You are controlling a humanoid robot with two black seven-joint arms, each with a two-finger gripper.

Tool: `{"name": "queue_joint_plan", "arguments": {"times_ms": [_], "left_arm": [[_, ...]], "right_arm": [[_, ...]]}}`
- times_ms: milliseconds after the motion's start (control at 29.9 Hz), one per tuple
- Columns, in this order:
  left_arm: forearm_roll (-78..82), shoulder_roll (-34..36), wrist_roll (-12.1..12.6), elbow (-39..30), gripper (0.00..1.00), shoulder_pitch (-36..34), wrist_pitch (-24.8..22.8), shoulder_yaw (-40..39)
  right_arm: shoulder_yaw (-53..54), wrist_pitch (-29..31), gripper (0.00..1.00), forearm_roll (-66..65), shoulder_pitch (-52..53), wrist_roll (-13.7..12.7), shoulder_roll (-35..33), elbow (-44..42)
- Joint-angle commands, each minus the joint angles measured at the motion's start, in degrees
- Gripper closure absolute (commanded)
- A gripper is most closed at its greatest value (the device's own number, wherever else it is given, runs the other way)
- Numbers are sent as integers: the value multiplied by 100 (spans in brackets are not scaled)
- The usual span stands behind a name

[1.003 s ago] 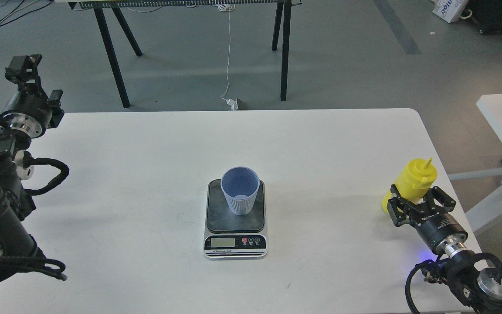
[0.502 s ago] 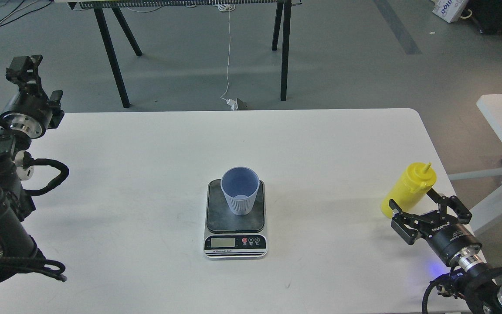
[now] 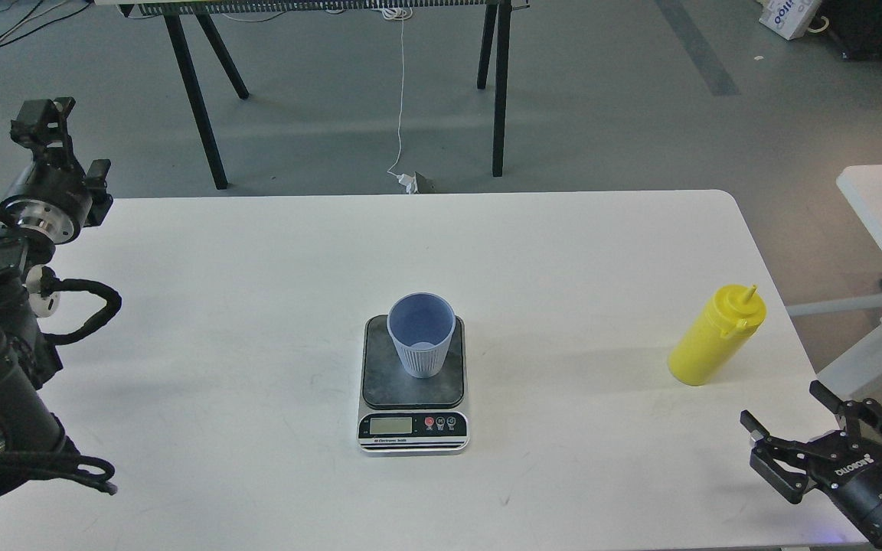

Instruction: Pour seasoning into cup on scale with both arms

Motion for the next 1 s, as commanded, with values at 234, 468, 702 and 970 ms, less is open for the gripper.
{"name": "queue_joint_plan", "arguments": {"times_ms": [234, 468, 702, 970], "left_arm": [[62, 254, 1, 18, 0, -417, -1, 959], [71, 773, 1, 27, 0, -1453, -1, 3444], [62, 686, 1, 18, 0, -2877, -1, 6257], [79, -640, 1, 562, 0, -3125, -1, 8669]], "right_arm": [[-207, 1, 0, -407, 2927, 1, -123, -618], [-1298, 1, 0, -442, 4519, 10, 255, -1708], [-1501, 1, 0, -451, 4811, 10, 492, -2113], [-1501, 1, 0, -522, 4758, 1, 493, -2175]]}}
